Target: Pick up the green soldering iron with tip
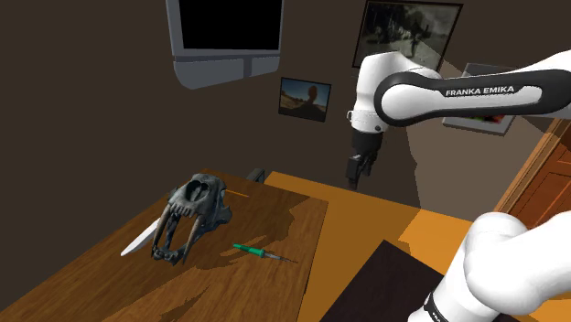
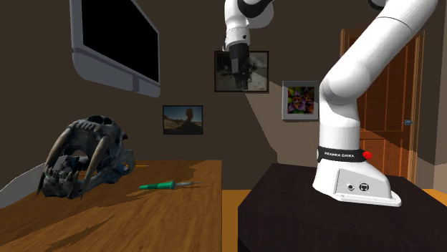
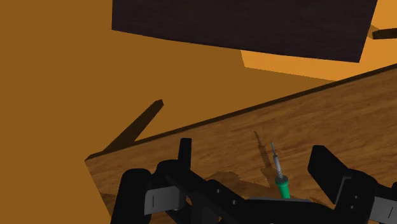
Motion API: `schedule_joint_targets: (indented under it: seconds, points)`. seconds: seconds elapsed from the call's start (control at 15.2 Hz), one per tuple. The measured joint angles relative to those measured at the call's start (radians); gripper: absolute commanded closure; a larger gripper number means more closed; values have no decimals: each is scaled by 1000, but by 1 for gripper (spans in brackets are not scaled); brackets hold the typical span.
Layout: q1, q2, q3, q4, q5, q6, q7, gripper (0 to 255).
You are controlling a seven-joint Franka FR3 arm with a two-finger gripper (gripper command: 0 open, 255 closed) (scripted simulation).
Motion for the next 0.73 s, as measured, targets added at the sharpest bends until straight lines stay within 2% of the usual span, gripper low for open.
schedule_joint_targets:
  seconds: [0.4,0.73]
  points:
    - [26,196,31,-12,30,187,44,0]
    - [47,383,57,33,49,315,78,0]
